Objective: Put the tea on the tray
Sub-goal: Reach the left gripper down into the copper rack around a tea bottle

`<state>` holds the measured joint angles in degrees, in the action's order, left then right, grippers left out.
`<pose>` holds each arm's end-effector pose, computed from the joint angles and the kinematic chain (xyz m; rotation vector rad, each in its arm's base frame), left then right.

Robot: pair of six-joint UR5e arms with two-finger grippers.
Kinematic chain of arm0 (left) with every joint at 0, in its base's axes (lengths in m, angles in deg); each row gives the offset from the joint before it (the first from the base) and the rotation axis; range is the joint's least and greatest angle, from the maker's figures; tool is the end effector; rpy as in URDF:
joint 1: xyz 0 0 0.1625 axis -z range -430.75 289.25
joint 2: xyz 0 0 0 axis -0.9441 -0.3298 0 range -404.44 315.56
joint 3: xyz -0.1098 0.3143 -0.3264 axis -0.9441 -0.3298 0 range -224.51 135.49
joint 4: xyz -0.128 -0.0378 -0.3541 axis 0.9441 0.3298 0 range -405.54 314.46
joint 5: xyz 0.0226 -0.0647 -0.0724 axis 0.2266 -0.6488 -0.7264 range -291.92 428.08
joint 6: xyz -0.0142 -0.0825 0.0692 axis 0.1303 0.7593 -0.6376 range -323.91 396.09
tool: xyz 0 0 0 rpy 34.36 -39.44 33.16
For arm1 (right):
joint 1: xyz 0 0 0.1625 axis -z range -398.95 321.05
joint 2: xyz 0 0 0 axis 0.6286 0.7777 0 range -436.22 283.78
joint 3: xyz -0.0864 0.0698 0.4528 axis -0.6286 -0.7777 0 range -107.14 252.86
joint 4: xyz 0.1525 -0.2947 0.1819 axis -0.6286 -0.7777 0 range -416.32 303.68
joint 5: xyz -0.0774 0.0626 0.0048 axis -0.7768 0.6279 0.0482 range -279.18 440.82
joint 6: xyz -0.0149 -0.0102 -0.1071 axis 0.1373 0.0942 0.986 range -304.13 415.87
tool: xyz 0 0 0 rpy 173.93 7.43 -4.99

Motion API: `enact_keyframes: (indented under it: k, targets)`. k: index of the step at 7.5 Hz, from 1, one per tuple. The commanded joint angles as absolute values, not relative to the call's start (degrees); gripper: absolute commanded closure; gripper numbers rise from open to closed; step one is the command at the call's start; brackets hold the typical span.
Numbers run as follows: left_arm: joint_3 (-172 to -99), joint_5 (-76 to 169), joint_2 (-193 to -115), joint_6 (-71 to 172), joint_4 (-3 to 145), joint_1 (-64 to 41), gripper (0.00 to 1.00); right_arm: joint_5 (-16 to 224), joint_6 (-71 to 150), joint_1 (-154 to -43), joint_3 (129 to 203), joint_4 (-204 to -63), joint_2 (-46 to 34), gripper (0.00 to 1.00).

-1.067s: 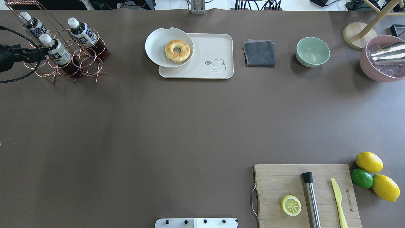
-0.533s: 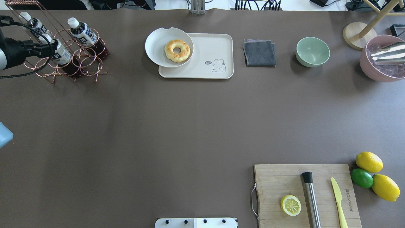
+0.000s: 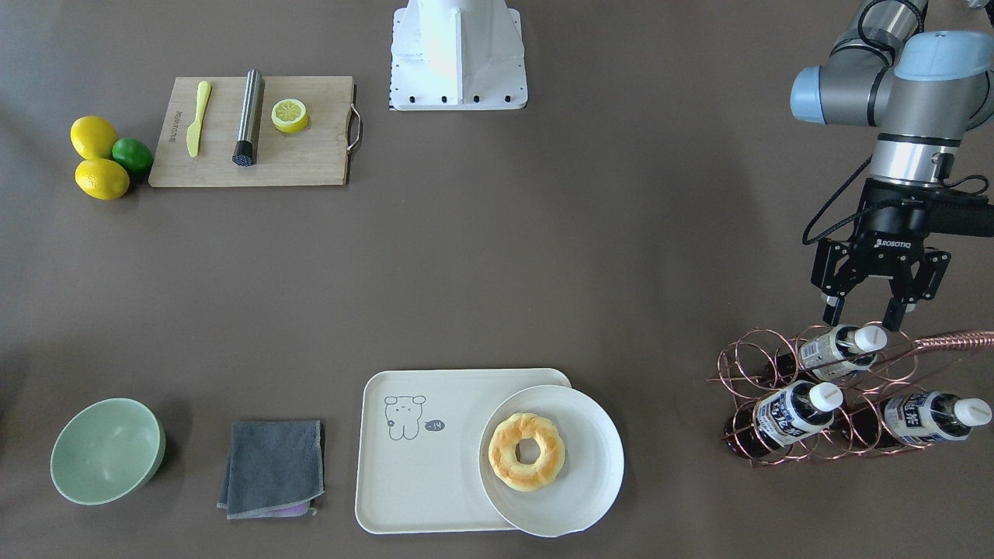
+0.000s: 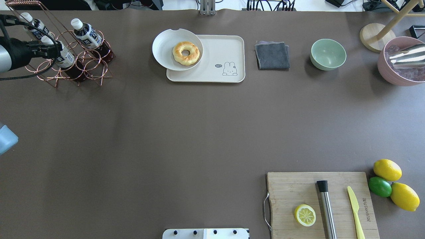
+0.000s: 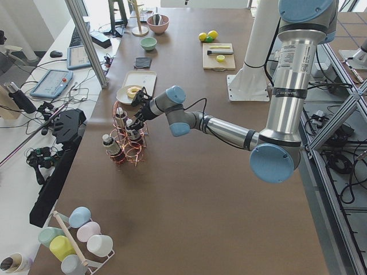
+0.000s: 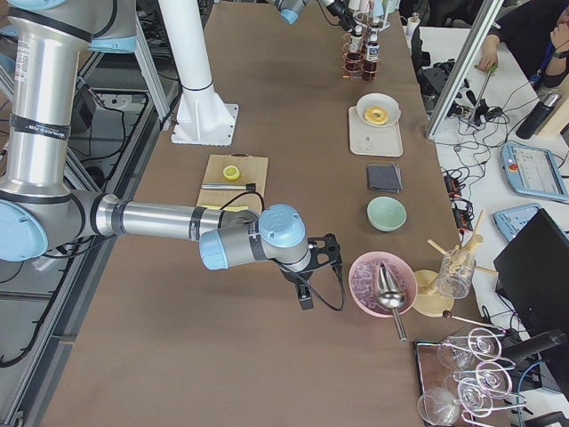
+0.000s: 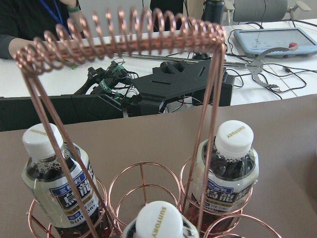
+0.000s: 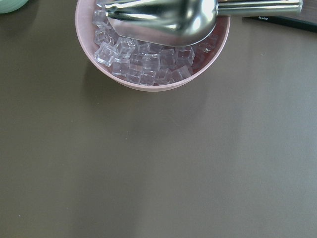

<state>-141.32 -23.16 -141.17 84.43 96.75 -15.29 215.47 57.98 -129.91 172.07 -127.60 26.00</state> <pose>0.1977 -0.5182 0.4961 0.8502 0.7762 -0.2013 0.0633 -0.3708 0.6843 0.2808 -0.7672 -0.1258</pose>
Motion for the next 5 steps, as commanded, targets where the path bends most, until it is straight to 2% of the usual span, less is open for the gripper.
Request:
enact_keyframes:
  k: [1,5]
  targets:
    - [-141.1,-23.4,-141.6,84.4,96.8,-14.8,0.21,215.5,58.0,-129.9,172.1,-127.6,26.0,0.0]
    - [-140.1,-23.3,-141.8,84.4,97.2,-14.6,0.22,215.5,58.0,-129.9,172.1,-127.6,26.1,0.0]
